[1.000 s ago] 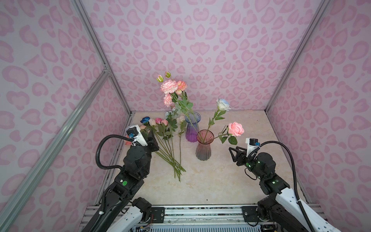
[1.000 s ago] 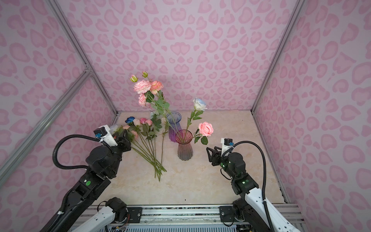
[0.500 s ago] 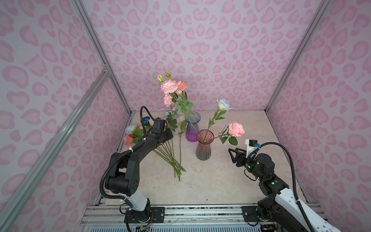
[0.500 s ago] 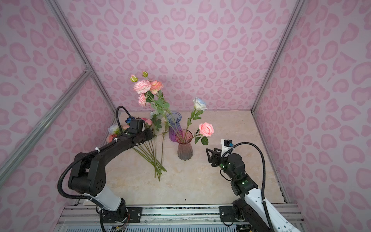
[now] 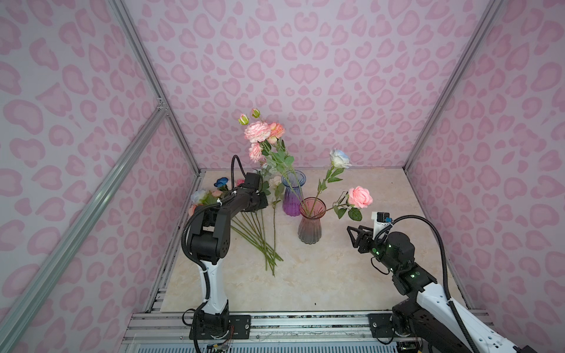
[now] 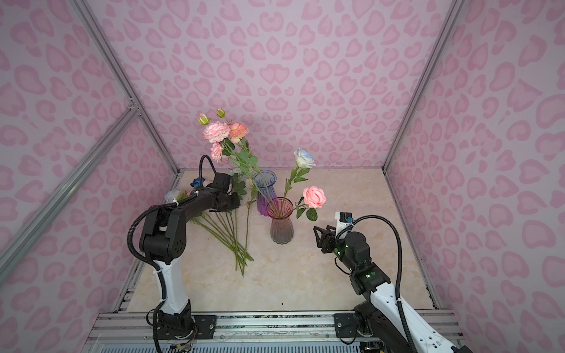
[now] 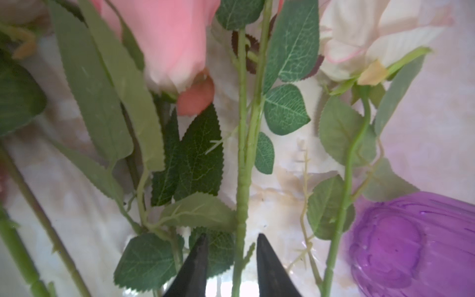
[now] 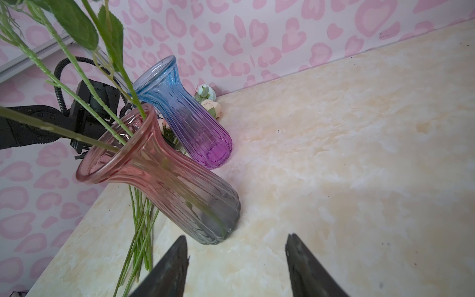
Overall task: Arrange flowers in a vase
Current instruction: Pick up the flower from the flowers.
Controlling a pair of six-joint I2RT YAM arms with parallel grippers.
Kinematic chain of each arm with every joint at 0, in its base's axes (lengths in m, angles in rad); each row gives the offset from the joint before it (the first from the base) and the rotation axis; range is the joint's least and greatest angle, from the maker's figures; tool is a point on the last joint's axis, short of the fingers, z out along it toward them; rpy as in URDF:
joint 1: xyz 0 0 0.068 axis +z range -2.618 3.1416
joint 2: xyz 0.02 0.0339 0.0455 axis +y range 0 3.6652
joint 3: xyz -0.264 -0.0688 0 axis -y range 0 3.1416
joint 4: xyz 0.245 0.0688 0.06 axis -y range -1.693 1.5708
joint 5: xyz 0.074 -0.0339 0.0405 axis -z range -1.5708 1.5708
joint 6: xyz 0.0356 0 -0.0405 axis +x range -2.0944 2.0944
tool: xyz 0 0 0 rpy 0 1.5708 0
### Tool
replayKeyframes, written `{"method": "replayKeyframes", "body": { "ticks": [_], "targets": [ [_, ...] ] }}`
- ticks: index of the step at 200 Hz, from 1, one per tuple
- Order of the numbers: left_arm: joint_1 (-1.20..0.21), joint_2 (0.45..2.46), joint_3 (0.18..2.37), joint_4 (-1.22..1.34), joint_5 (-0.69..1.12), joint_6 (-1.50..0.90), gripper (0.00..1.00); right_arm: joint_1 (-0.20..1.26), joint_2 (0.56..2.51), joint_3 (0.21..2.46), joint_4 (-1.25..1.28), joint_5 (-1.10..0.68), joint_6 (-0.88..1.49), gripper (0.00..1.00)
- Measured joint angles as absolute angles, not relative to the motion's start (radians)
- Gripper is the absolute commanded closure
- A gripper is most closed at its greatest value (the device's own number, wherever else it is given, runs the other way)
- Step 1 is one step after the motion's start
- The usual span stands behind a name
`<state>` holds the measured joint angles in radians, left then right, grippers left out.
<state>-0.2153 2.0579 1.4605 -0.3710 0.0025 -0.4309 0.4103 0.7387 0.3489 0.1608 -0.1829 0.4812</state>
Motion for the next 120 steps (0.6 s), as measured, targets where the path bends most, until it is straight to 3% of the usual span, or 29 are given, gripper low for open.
{"method": "replayKeyframes", "body": {
  "ticks": [49, 120],
  "targets": [
    [-0.215, 2.072, 1.47, -0.387, 0.001, -0.394, 0.96, 0.41, 0.745, 0.351, 0.166, -0.183, 0.478, 0.38],
    [-0.215, 1.839, 1.427, -0.423, 0.054, -0.375, 0.97, 0.41, 0.741, 0.352, 0.167, -0.183, 0.476, 0.37]
  ]
}}
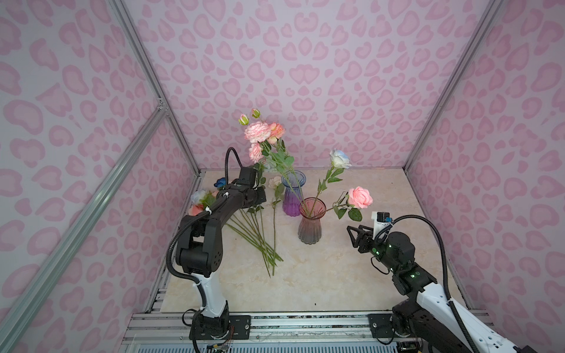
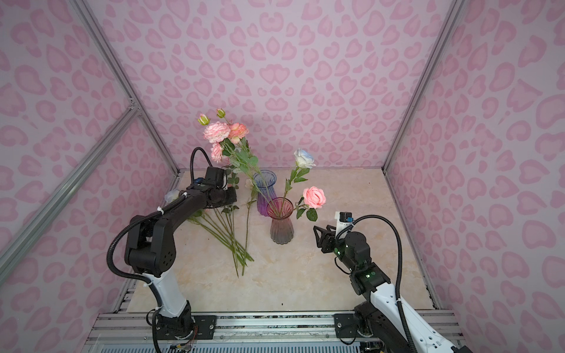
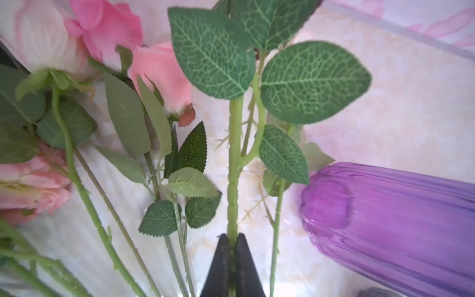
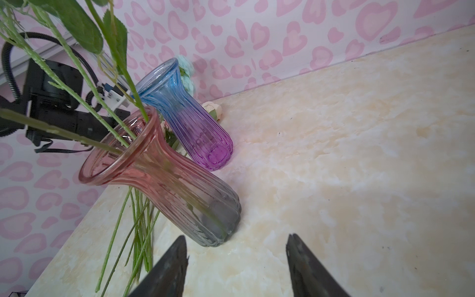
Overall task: Arrange flowers in a vase
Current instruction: Pick up the flower from the flowers.
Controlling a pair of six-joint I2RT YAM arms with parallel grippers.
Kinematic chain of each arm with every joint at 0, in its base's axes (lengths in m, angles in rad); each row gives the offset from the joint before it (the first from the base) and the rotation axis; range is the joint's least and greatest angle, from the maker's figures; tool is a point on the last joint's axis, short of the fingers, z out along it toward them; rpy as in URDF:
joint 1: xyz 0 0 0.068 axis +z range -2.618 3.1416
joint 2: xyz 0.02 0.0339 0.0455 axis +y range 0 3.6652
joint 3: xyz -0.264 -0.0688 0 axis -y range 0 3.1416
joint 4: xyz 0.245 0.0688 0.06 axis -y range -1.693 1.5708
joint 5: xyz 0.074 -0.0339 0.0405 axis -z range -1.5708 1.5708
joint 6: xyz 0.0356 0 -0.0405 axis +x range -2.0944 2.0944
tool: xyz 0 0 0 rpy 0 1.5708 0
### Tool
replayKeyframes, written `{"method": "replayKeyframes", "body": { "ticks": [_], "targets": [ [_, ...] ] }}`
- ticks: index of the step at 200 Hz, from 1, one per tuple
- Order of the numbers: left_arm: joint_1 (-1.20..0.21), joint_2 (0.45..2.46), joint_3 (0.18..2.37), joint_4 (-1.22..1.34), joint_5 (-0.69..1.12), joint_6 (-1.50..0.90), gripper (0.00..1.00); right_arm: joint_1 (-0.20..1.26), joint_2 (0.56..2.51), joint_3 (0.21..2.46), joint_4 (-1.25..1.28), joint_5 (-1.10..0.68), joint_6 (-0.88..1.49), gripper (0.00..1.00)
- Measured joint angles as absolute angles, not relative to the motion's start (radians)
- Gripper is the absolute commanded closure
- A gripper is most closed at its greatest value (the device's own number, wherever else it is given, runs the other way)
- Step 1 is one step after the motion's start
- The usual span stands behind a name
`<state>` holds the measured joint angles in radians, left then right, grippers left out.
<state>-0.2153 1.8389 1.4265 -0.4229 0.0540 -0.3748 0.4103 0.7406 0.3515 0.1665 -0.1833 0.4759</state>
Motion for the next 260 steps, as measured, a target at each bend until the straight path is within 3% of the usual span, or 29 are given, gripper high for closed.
{"method": "replayKeyframes", "body": {
  "ticks": [45, 121, 177, 212, 260],
  "targets": [
    [-0.215, 1.653, 1.366, -0.424, 0.046, -0.403, 0.97, 0.41, 0.723, 0.352, 0.167, -0.188, 0.478, 0.37],
    [-0.19, 1.262, 1.241, -0.447, -0.132, -0.412, 0.97, 0.41, 0.701, 0.387, 0.157, -0.204, 0.478, 0.37],
    [-0.187, 0.889, 1.169, -0.422, -0.207, -0.342, 0.97, 0.414, 0.671, 0.417, 0.151, -0.244, 0.477, 0.37],
    [-0.187, 0.704, 1.118, -0.321, -0.167, -0.282, 0.97, 0.416, 0.671, 0.423, 0.126, -0.264, 0.479, 0.35],
    [-0.189, 0.66, 1.11, -0.184, 0.031, -0.294, 0.97, 0.439, 0.604, 0.503, 0.074, -0.346, 0.46, 0.35]
  ]
}}
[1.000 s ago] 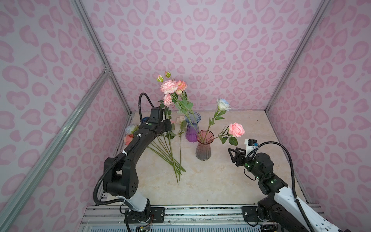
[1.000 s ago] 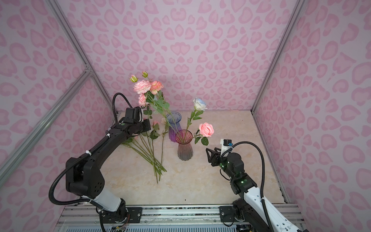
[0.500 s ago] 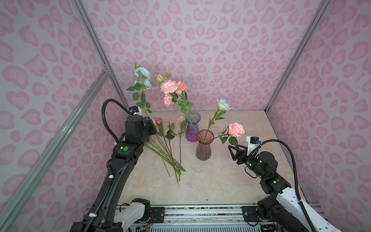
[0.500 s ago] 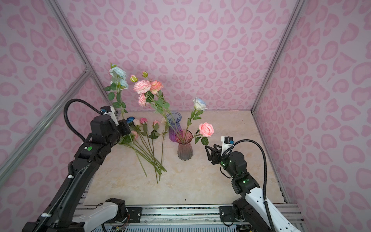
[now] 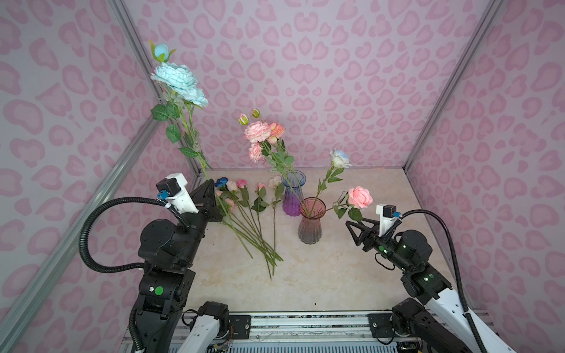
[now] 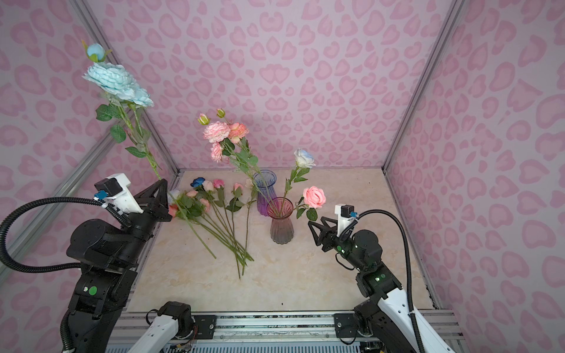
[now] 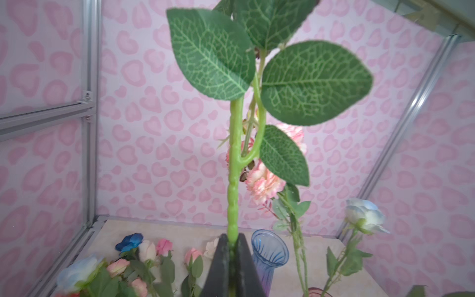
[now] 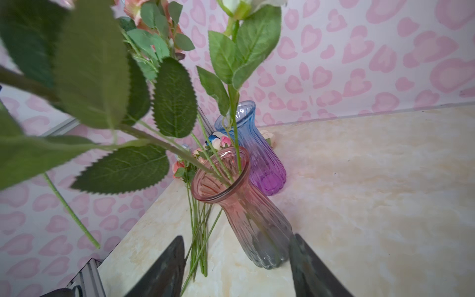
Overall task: Arrange flowers in a vase
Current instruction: Pick up the flower from the flowers, then place the flower in the vase.
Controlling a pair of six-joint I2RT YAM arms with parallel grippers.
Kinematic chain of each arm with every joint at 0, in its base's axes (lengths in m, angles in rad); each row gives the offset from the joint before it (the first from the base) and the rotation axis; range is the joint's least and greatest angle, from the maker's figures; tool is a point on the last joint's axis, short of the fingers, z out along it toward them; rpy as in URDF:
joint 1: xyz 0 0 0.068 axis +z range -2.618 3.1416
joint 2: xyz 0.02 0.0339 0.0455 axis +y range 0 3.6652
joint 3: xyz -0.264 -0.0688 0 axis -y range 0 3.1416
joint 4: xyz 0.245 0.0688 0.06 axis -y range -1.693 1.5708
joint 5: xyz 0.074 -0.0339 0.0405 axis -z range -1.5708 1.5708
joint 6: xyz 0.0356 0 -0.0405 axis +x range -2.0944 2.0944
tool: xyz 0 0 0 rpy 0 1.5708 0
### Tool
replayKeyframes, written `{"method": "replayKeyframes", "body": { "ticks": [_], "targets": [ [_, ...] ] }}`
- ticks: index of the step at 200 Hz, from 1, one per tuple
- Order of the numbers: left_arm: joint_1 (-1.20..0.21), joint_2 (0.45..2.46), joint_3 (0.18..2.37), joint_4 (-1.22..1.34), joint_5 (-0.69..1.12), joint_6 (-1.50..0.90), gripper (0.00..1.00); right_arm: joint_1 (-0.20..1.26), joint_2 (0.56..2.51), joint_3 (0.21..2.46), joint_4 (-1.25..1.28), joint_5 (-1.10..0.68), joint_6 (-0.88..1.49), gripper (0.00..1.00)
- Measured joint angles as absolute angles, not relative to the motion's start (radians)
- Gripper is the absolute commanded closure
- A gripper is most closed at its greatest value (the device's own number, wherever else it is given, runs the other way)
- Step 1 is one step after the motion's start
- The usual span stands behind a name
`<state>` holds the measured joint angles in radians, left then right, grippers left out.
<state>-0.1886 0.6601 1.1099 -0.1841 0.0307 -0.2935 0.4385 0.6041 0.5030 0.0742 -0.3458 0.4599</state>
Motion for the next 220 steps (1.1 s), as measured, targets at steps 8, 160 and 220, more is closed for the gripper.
{"method": "replayKeyframes", "body": {
  "ticks": [8, 160, 220],
  "targets": [
    [-0.189, 0.655, 1.112, -0.164, 0.064, -0.306, 0.97, 0.439, 0.583, 0.503, 0.056, -0.351, 0.46, 0.35],
    [-0.732, 1.004, 1.138, 0.478, 0.068, -0.118, 0.97, 0.482, 0.588, 0.443, 0.042, -0.464, 0.507, 0.35],
    [-0.747, 1.235, 1.208, 0.617, 0.001, -0.026, 0.97, 0.483, 0.593, 0.453, 0.031, -0.406, 0.451, 0.34]
  ]
}}
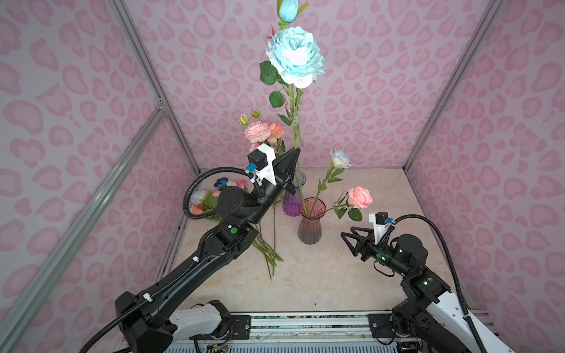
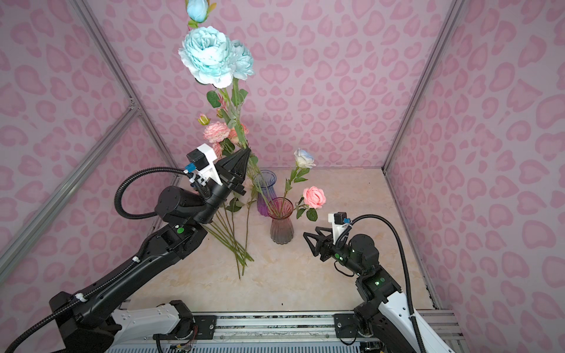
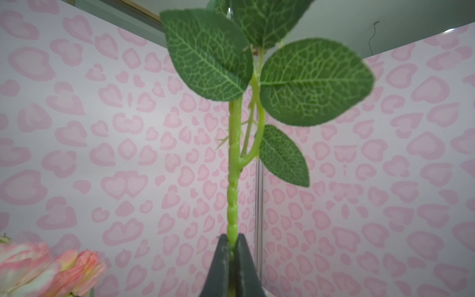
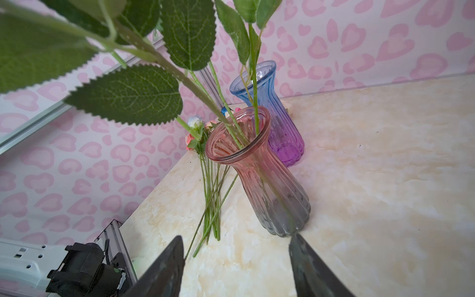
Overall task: Arrange flowers in a vase
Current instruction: Place the flower in the vase.
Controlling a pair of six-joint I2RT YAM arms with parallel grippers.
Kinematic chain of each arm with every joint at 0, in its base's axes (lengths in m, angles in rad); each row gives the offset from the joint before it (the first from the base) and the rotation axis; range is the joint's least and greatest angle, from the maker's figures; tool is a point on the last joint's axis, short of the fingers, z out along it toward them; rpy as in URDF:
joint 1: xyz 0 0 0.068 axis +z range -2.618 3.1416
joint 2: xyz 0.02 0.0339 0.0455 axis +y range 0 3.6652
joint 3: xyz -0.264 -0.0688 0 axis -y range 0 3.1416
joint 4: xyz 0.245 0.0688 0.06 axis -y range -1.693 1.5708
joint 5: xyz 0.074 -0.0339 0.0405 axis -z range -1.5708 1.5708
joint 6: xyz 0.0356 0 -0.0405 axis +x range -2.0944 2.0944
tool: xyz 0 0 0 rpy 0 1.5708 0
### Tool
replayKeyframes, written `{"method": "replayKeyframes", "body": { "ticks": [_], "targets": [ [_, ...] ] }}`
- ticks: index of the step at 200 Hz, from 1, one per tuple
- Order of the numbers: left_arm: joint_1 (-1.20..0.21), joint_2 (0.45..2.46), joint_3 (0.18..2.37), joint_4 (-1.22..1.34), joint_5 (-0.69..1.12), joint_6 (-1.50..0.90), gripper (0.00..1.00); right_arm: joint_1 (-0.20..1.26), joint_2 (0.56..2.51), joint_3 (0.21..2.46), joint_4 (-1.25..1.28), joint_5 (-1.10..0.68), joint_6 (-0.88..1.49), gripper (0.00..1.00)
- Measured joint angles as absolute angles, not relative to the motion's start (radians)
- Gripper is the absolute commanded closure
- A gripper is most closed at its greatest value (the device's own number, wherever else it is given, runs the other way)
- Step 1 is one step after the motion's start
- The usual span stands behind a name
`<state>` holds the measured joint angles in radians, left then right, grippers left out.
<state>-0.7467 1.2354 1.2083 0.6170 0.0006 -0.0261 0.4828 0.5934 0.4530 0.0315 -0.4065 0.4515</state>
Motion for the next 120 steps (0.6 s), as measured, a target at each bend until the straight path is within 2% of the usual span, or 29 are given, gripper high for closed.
{"method": "replayKeyframes", "body": {
  "ticks": [68, 120],
  "targets": [
    [-0.749, 1.39, 1.226, 0.718, -0.051, 0.002, 0.97, 0.482, 0.592, 0.453, 0.025, -0.391, 0.432, 0.34],
    [-0.761, 1.396, 1.101, 0.746, -0.09, -0.008, 0.97, 0.482, 0.609, 0.453, 0.017, -0.37, 0.424, 0.34]
  ]
}}
